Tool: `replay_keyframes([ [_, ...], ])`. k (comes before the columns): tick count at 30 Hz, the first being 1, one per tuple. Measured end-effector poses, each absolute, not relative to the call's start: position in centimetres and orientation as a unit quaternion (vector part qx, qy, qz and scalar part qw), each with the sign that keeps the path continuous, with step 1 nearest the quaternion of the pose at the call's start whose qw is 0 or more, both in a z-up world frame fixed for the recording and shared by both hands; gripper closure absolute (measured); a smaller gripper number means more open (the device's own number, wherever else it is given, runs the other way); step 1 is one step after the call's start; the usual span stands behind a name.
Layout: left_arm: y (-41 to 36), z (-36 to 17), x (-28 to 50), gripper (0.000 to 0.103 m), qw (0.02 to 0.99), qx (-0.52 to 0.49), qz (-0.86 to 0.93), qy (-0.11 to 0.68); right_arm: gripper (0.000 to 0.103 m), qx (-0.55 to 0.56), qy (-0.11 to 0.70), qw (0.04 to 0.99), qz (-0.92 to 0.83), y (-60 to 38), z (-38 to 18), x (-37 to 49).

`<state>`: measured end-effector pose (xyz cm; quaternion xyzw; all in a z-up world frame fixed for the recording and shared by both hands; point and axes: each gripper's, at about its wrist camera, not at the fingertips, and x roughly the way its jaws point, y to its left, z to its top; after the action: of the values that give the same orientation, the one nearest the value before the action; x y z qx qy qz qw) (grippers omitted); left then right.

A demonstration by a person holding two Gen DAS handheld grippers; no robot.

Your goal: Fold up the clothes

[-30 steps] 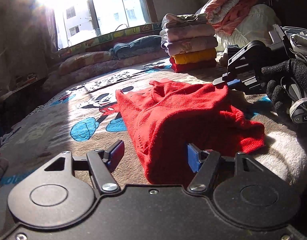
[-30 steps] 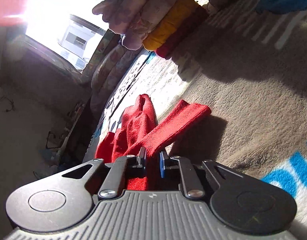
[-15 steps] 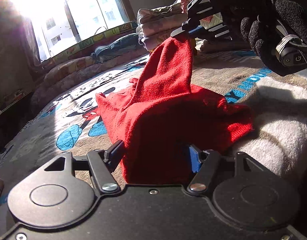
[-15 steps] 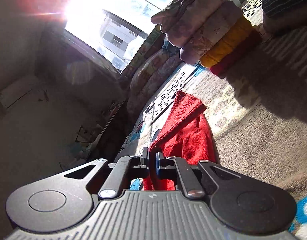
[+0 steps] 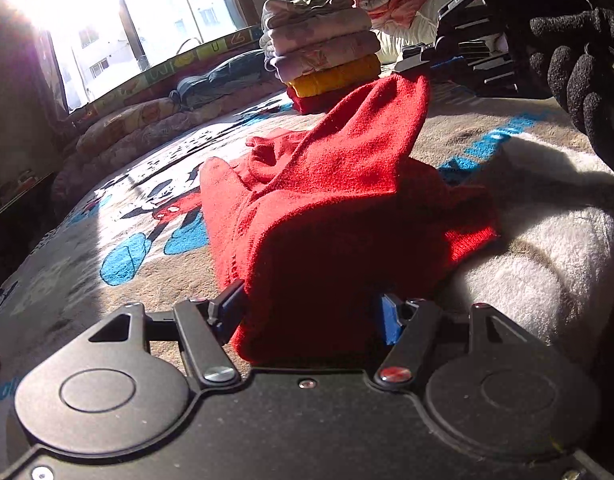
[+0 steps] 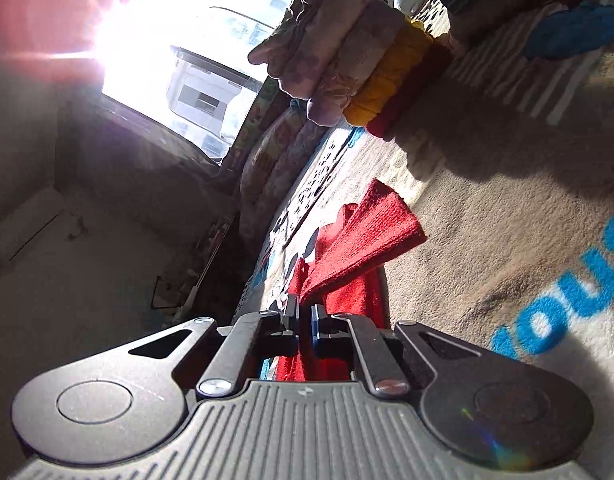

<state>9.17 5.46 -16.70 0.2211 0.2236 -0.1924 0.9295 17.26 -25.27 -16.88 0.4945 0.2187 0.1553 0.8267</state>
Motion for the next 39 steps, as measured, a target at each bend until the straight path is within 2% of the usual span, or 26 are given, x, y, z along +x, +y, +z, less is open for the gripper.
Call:
replay_keyframes([
  [11,5.5,-16.8,9.4,0.039,0.926,0.21,-0.205,0.24,0.095,0.501,0.23,0.824,0.127,-26.1,-18.6,16.5],
  [16,5.7,-16.8,9.8,0.039,0.92,0.197,-0.219,0.257,0.096,0.507,0.277,0.813,0.076,-27.0,-21.3,17.7],
  [17,5.8,-16.8,9.8,0.039,0.92,0.194,-0.222,0.259,0.099,0.508,0.277,0.812,0.076,-27.1,-21.5,17.6],
  [23,6.7,-15.9,9.6,0.038,0.918,0.166,-0.242,0.267,0.096,0.522,0.263,0.807,0.085,-27.2,-22.3,17.1],
  [28,9.5,-13.7,9.6,0.038,0.929,0.076,-0.256,0.255,0.096,0.526,0.257,0.805,0.094,-27.5,-22.5,16.8],
  [32,13.1,-11.9,11.5,0.039,0.943,-0.065,-0.231,0.231,0.097,0.525,0.253,0.806,0.107,-27.7,-22.7,16.7],
  [34,14.4,-11.3,13.6,0.045,0.943,-0.118,-0.209,0.229,0.098,0.526,0.249,0.805,0.119,-27.9,-23.0,16.5],
  [36,15.2,-10.8,16.3,0.064,0.942,-0.146,-0.191,0.234,0.098,0.527,0.244,0.804,0.129,-28.0,-23.2,16.3],
  [39,15.2,-10.4,21.0,0.072,0.943,-0.14,-0.169,0.249,0.098,0.53,0.237,0.802,0.145,-28.3,-23.4,16.0],
])
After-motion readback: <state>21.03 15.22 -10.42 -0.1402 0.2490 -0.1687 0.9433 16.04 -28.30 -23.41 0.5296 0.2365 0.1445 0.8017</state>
